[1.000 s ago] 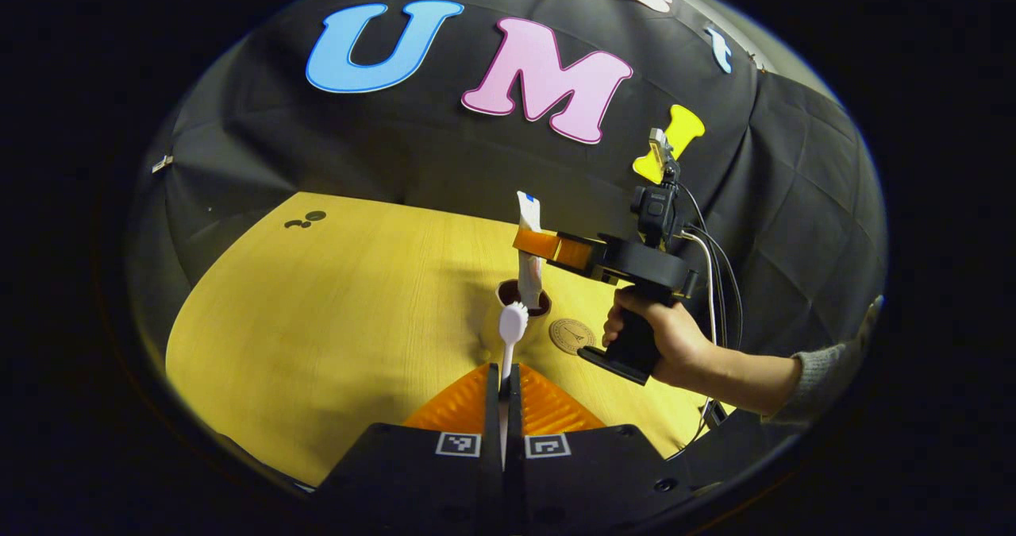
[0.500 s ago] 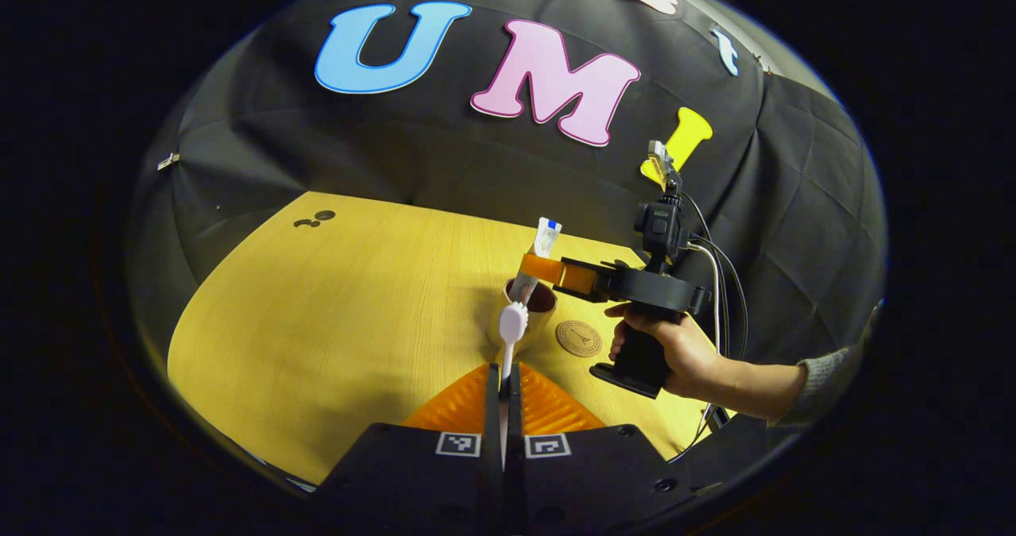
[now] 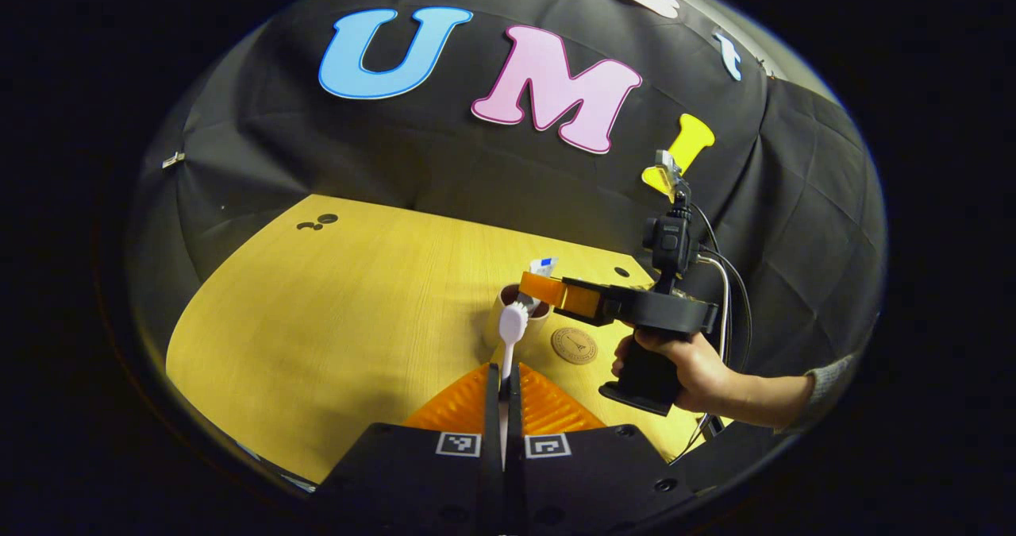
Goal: Put the toothbrush and toothpaste on the desktop into the cup, then pick up the cup and place it on the coaster on the desktop.
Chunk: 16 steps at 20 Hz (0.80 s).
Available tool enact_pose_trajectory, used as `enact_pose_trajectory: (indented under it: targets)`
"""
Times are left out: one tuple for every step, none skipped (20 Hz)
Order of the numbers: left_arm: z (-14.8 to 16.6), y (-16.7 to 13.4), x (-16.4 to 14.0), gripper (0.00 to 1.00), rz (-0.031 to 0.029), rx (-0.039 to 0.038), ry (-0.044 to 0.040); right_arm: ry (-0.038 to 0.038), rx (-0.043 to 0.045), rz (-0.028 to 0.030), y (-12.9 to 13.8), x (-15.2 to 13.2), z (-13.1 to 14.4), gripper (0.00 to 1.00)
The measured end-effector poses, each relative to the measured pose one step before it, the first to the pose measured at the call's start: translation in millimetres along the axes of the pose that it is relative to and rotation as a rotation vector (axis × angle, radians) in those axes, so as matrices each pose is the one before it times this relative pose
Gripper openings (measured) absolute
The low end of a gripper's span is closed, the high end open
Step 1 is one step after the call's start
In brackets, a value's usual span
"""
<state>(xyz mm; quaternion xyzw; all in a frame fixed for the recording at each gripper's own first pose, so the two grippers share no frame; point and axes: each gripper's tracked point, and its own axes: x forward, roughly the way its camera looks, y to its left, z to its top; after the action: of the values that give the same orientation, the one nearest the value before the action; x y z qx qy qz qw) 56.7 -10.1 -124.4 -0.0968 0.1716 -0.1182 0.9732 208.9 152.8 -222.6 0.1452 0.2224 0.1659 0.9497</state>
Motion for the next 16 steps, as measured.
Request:
enact_pose_trajectory:
  targets:
    - [5.17,-3.28,3.60,0.06,-0.00506,0.00560,-0.01107,-0.00248,0.00968,0.00024,-0.62,-6.26,2.71,0.65]
    - [7.45,-2.57,3.12,0.06,-0.00437,0.00607,-0.01151,-0.00377,0.00447,-0.00323,-1.27,-7.61,2.59,0.65]
    - [5.76,-1.25,1.61,0.06,-0.00327,0.00625,-0.01360,-0.00626,-0.00224,-0.00304,-2.22,-8.94,3.71,0.65]
    - [8.20,-1.93,2.63,0.06,-0.00395,0.00597,-0.01507,-0.00429,-0.00276,-0.00086,-1.67,-8.89,3.17,0.65]
    - [7.78,-3.33,9.46,0.06,-0.00183,0.00368,-0.01459,0.00085,-0.00259,0.00373,-1.18,-9.62,1.82,0.65]
    - [11.24,-2.66,8.41,0.06,-0.00524,0.00327,-0.01871,0.00348,-0.00164,0.00068,-2.57,-10.43,0.27,0.65]
    - [7.97,-1.05,7.48,0.06,-0.00223,0.00327,-0.01555,0.00725,-0.00240,-0.00070,-2.98,-9.55,-1.30,0.66]
    - [7.81,-1.38,8.11,0.06,-0.00186,0.00408,-0.01634,0.00592,-0.00174,-0.00426,-3.51,-10.62,-2.34,0.59]
    - [6.41,-0.80,9.53,0.06,-0.00189,0.00323,-0.01675,0.00694,-0.00008,-0.00505,-3.55,-9.46,-3.74,0.70]
    - [4.98,-0.84,7.85,0.06,-0.00250,0.00052,-0.01149,0.01026,0.00237,-0.00283,-3.41,-8.38,-5.10,0.70]
    - [4.86,-1.25,8.86,0.06,-0.00313,-0.00175,-0.01288,0.01439,0.00267,-0.00293,-2.73,-7.52,-6.64,0.70]
    - [3.73,-1.00,8.85,0.06,-0.00025,-0.00134,-0.01042,0.01270,0.00274,-0.00152,-2.22,-7.15,-6.79,0.70]
    - [2.10,0.20,9.19,0.06,0.00033,-0.00116,-0.00899,0.01293,0.00326,-0.00322,-2.96,-5.13,-6.70,0.70]
    - [4.29,0.34,7.76,0.06,0.00516,0.00027,-0.01433,0.01769,0.00443,-0.00146,-3.28,-4.10,-8.05,0.70]
    - [4.16,0.19,9.07,0.06,0.00246,0.00010,-0.01701,0.01461,0.00359,-0.00151,-3.32,-3.29,-6.12,0.70]
    - [5.38,0.35,7.97,0.06,0.00214,0.00085,-0.01710,0.01141,0.00144,-0.00342,-4.66,-3.32,-4.54,0.70]
